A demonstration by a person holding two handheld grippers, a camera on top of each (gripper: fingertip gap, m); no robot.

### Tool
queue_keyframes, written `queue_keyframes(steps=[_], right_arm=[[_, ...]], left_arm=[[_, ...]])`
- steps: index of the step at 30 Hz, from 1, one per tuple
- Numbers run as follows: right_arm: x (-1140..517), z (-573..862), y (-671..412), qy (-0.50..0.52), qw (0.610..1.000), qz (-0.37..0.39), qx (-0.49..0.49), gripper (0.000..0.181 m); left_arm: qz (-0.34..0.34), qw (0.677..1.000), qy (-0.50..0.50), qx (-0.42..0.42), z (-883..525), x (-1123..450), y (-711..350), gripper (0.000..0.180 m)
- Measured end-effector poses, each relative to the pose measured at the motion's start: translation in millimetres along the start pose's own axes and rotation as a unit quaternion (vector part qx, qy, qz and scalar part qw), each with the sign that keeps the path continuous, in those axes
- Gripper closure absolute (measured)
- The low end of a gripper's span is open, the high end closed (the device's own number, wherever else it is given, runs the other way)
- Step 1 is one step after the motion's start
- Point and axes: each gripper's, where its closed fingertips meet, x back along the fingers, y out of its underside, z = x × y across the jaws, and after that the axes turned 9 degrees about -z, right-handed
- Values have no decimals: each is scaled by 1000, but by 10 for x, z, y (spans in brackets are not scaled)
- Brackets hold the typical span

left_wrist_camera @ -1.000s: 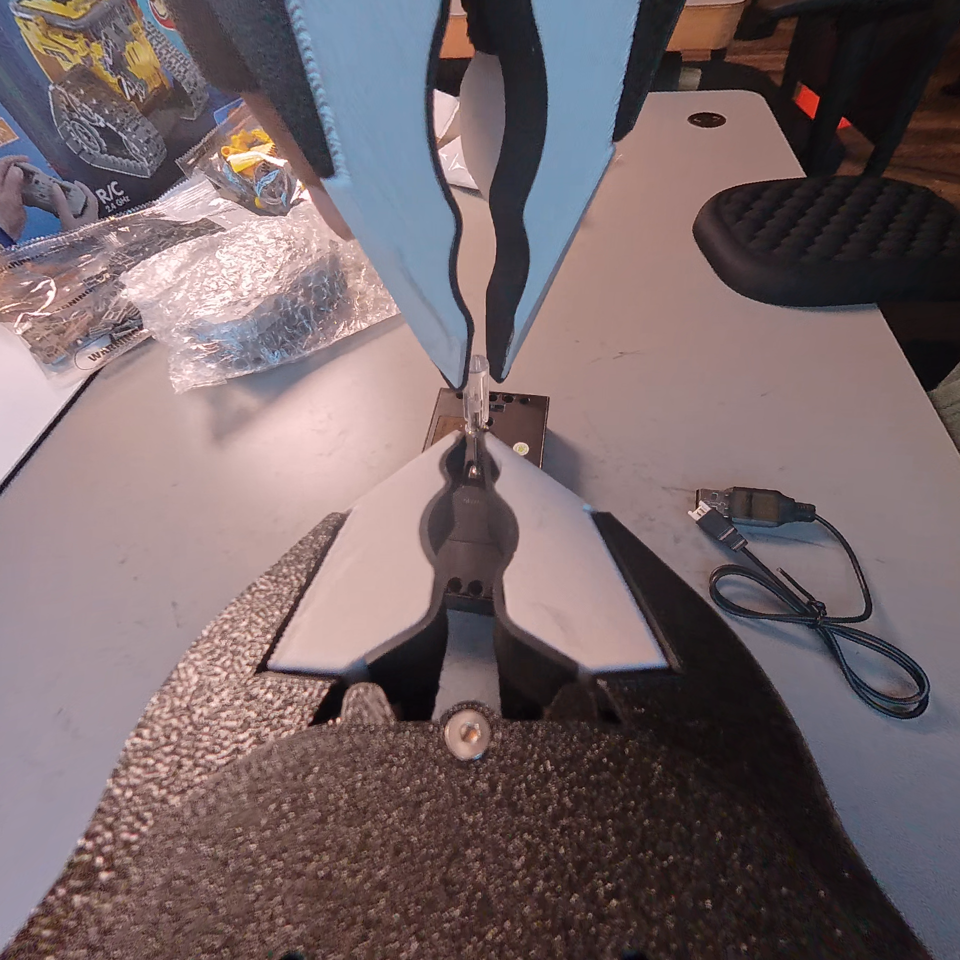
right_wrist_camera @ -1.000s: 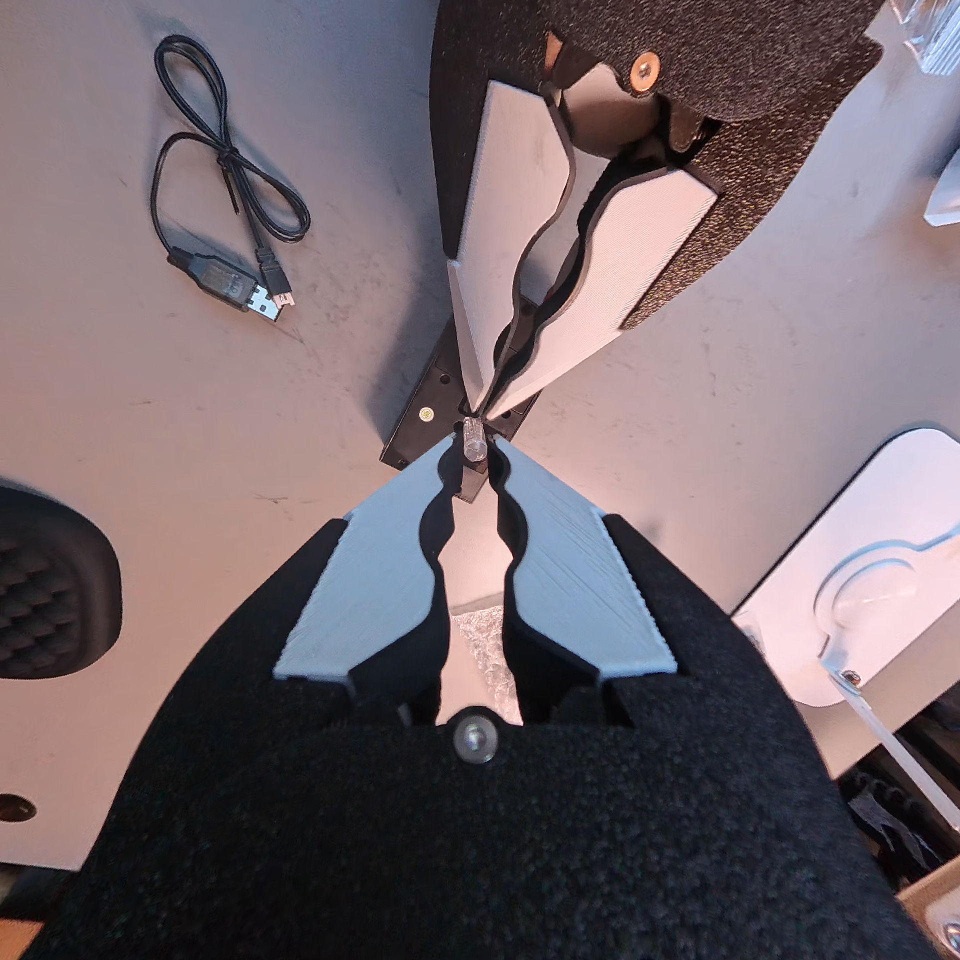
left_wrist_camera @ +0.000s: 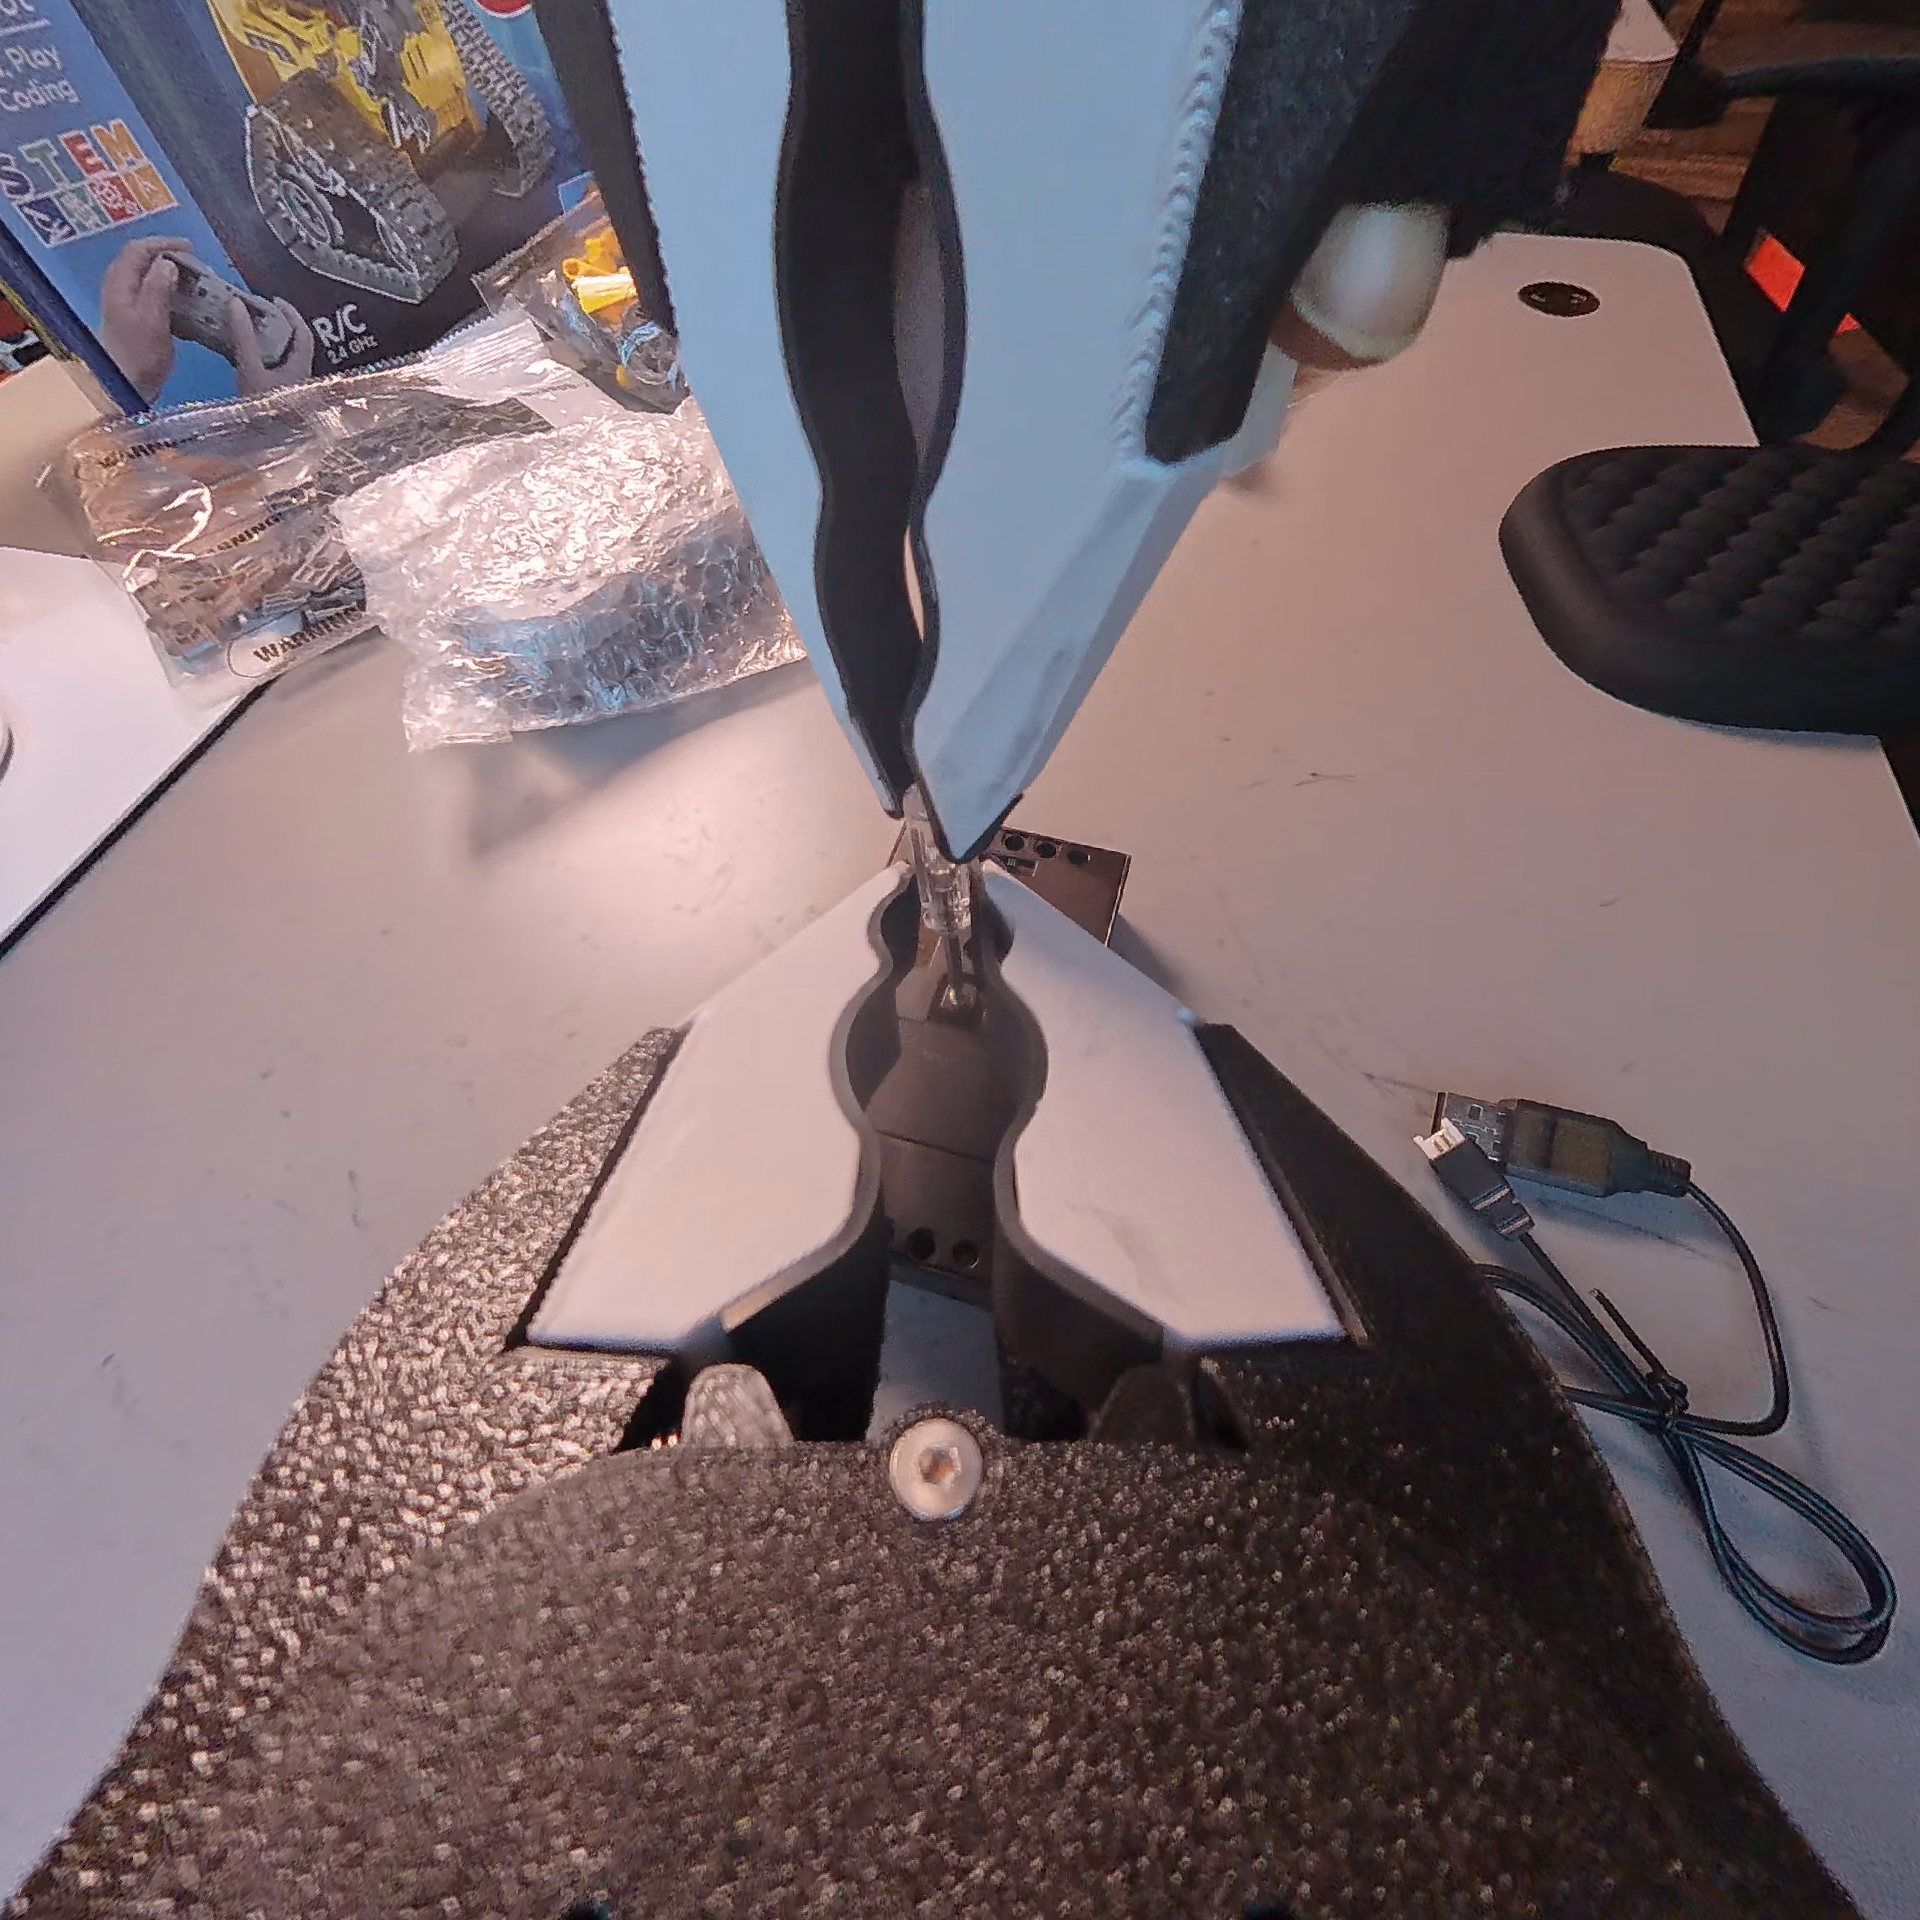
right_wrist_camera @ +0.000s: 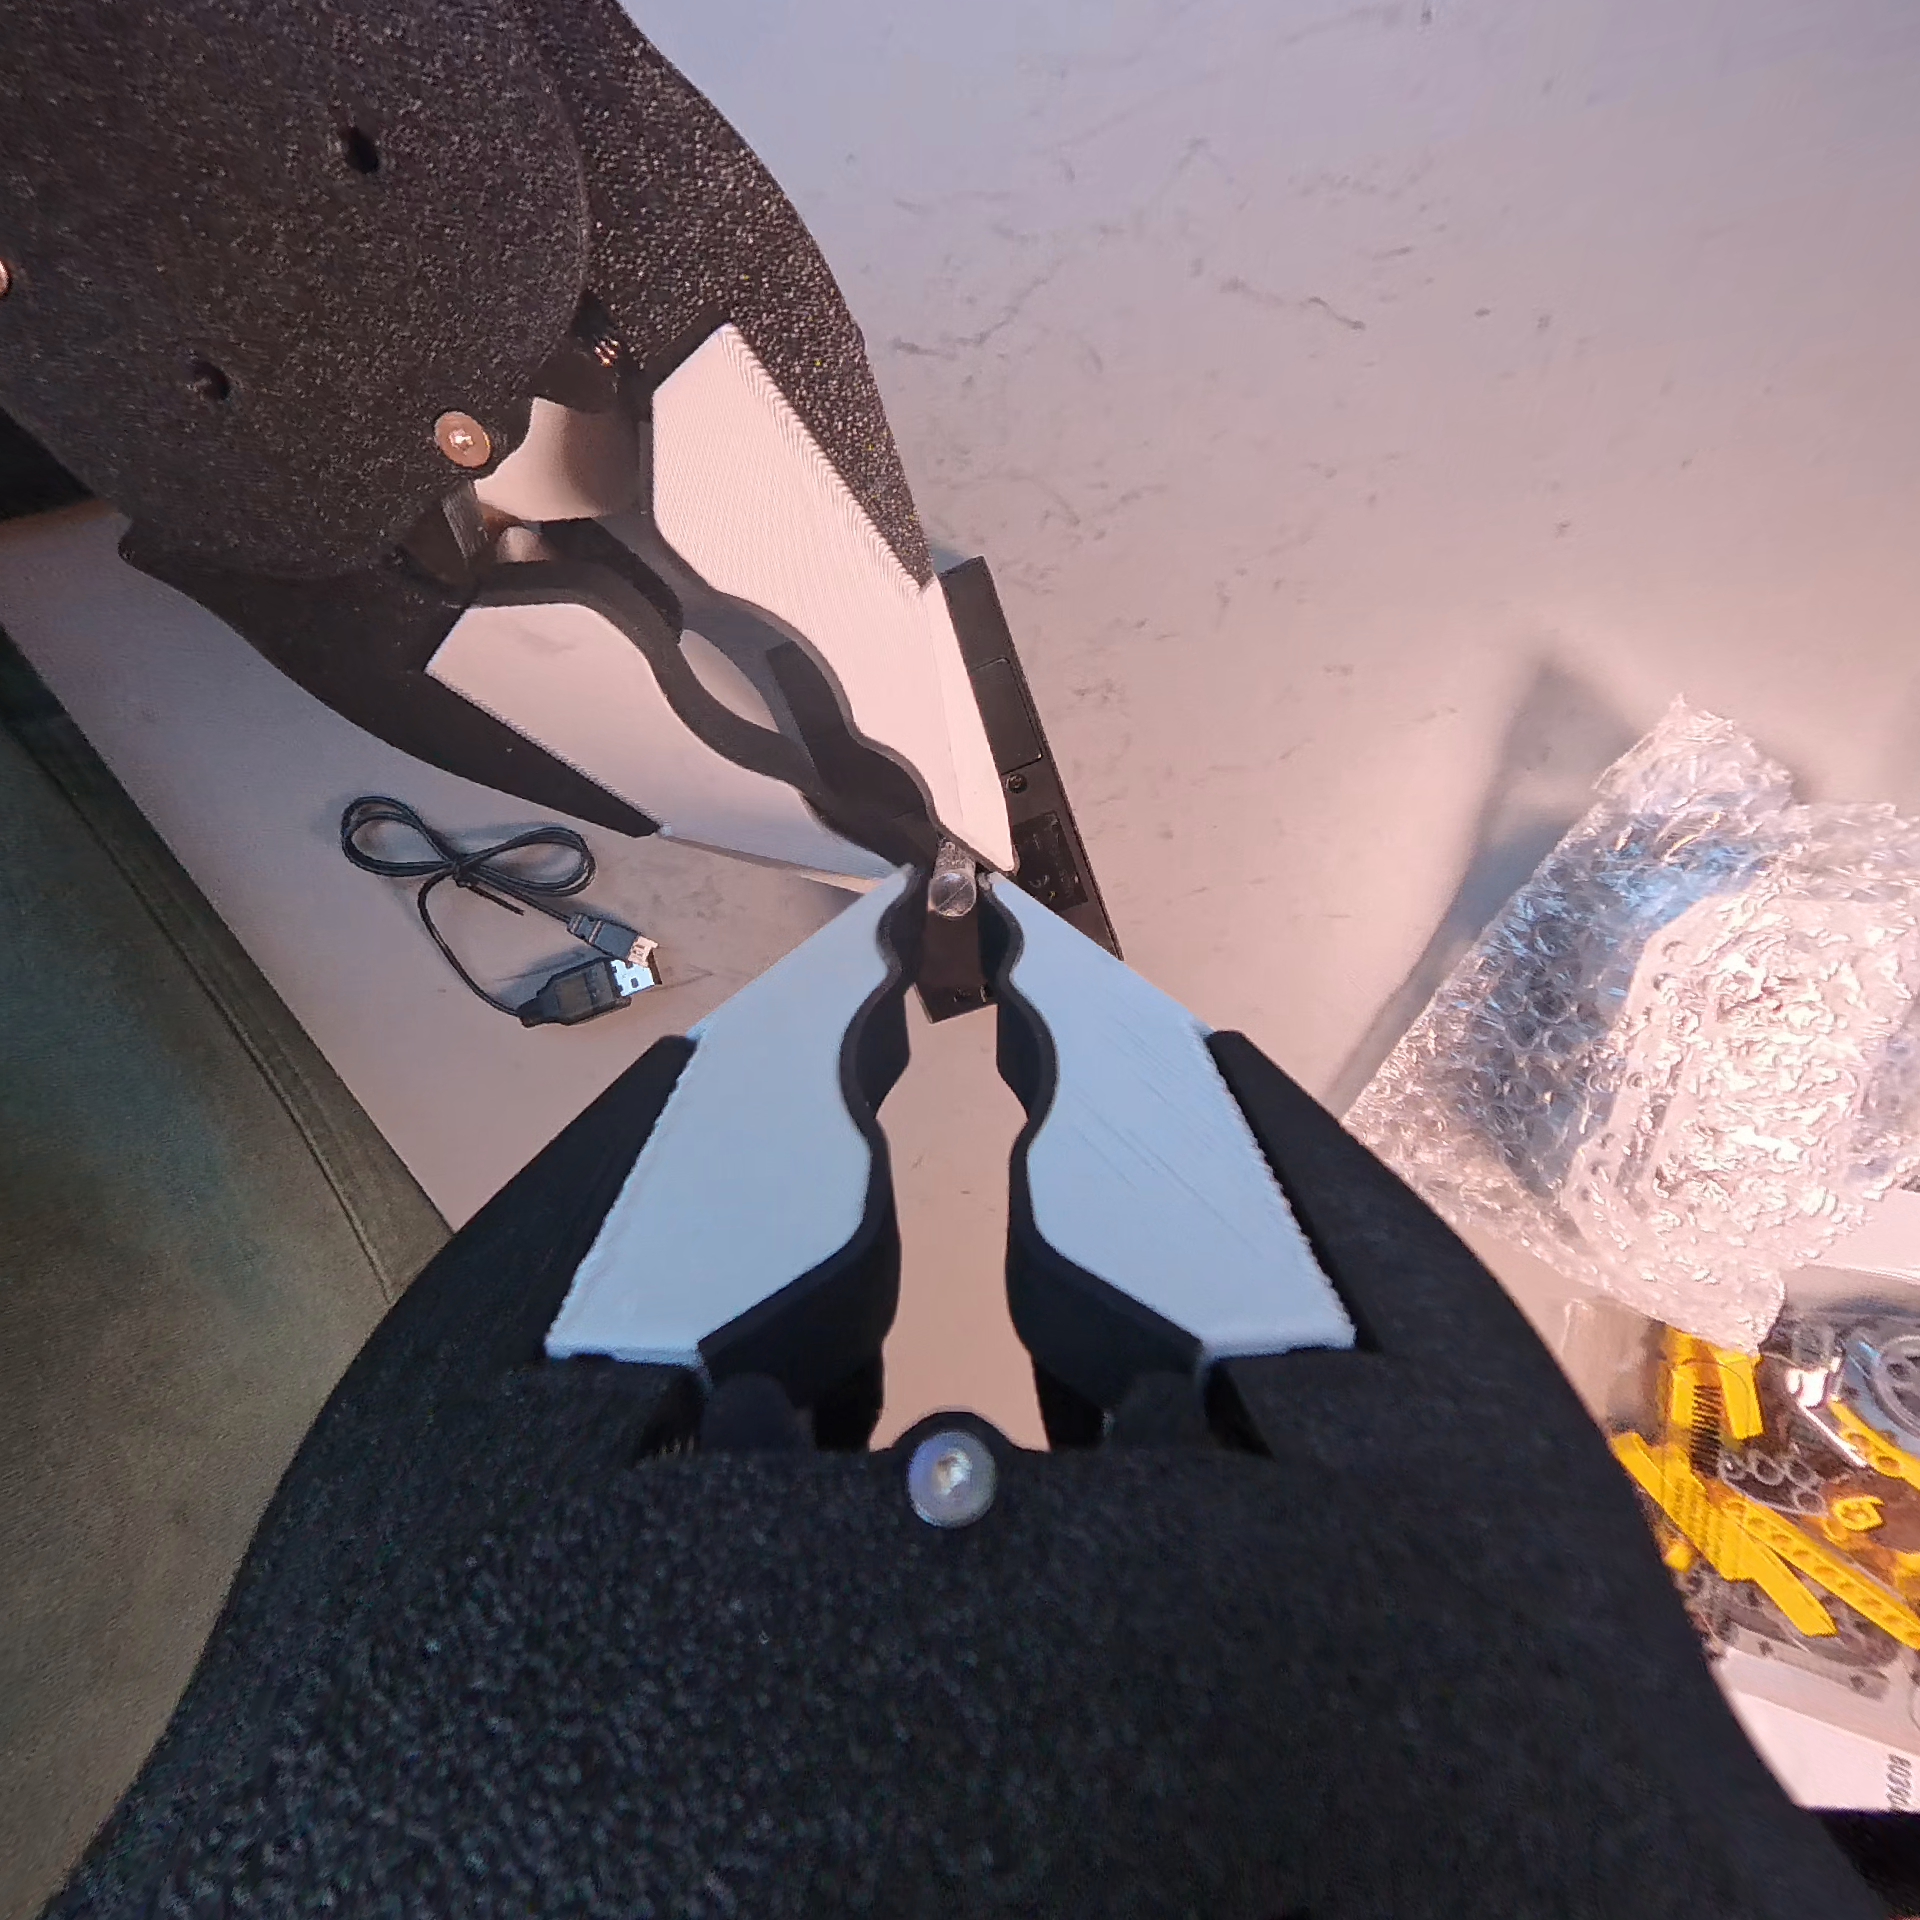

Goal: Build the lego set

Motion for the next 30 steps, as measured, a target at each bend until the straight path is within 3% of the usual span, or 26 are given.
queue_keyframes(steps=[4, 8, 13, 19, 21, 23, 27, 30], right_arm=[[-4, 5, -29, -7, 1000, -2, 29, 174], [-10, -44, -69, 6, 980, -7, 198, 174], [-17, -122, -14, 53, 890, -51, 450, 174], [-4, -43, 54, 81, 809, -95, 575, 173], [-4, -45, 46, 78, 815, -88, 568, 173], [4, 2, 13, 81, 849, -81, 517, 173], [68, 26, -41, 43, 944, -44, 323, 165], [97, 27, -42, 9, 984, -24, 176, 163]], left_arm=[[1, 1000, -3, -2, -14, 9, 3, 171], [25, 999, 7, -29, -15, 68, -41, 155], [40, 997, 54, -45, 68, 97, -61, 154], [29, 995, 72, -54, 89, 63, -27, 168], [21, 996, 59, -58, 58, 33, -13, 171], [19, 998, 46, -50, 14, 25, -13, 171], [17, 999, 26, -34, -41, 15, -16, 171], [15, 999, 17, -29, -38, 1, -25, 171]])
